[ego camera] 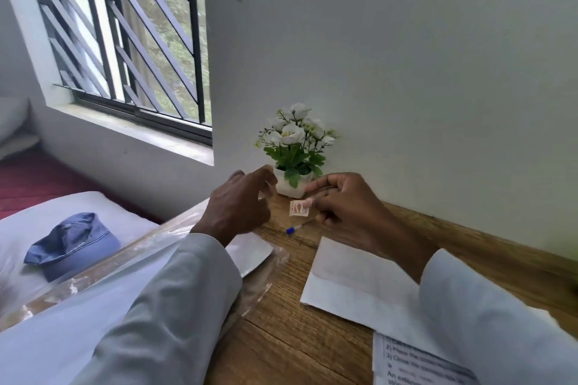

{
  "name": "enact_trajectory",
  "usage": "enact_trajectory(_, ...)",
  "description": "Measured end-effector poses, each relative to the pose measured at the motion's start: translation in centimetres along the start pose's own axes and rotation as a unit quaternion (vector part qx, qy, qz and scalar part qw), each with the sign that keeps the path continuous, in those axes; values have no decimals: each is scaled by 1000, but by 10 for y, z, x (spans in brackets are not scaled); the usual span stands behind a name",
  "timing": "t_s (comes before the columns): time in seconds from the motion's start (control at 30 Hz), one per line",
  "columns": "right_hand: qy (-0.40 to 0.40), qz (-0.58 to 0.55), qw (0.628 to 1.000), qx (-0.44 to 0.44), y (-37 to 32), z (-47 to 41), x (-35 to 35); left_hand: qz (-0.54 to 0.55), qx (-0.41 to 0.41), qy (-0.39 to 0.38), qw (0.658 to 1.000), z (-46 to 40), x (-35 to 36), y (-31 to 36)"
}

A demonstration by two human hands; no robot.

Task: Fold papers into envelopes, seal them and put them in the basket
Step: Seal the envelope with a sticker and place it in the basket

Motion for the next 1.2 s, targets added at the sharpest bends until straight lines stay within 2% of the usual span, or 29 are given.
enact_trajectory(0.07, -5, 25, 1000, -11, -12, 16, -24, 160, 13, -6, 987, 8, 3, 25)
enact_trajectory(0.1, -6, 51, 999, -16, -17, 26, -37, 238, 17, -42, 970, 16, 8, 43)
enact_trajectory(0.13, -9, 77, 997, -19, -21, 36, -49, 292, 26, -83, 953, 24, 12, 58)
enact_trajectory(0.2, -11, 115, 993, -15, -27, 59, -71, 321, 63, -145, 934, 39, 25, 83)
enact_trajectory(0.33, 2, 143, 990, 13, -28, 100, -100, 299, 117, -198, 926, 61, 44, 113)
enact_trajectory(0.57, 19, 75, 994, 70, -9, 152, -122, 286, 160, -234, 915, 87, 58, 137)
enact_trajectory(0.67, 58, 116, 990, 57, -2, 169, -128, 254, 181, -249, 917, 94, 61, 142)
enact_trajectory(0.77, 86, 99, 991, 36, 0, 177, -127, 204, 213, -263, 919, 100, 62, 146)
enact_trajectory(0.93, 56, 118, 991, 25, 1, 177, -115, 140, 243, -273, 920, 108, 62, 151)
enact_trajectory(1.2, 47, 76, 994, 56, 11, 181, -119, 156, 239, -299, 911, 107, 62, 150)
Point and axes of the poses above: each hand's wrist, its own z-axis away from the middle knuckle, its own x-axis out of the palm, y = z × x, the point moved 2 cm from there along -z, towards the middle knuckle, and after that the axes turned 12 degrees about -x, right-handed, at the moved point
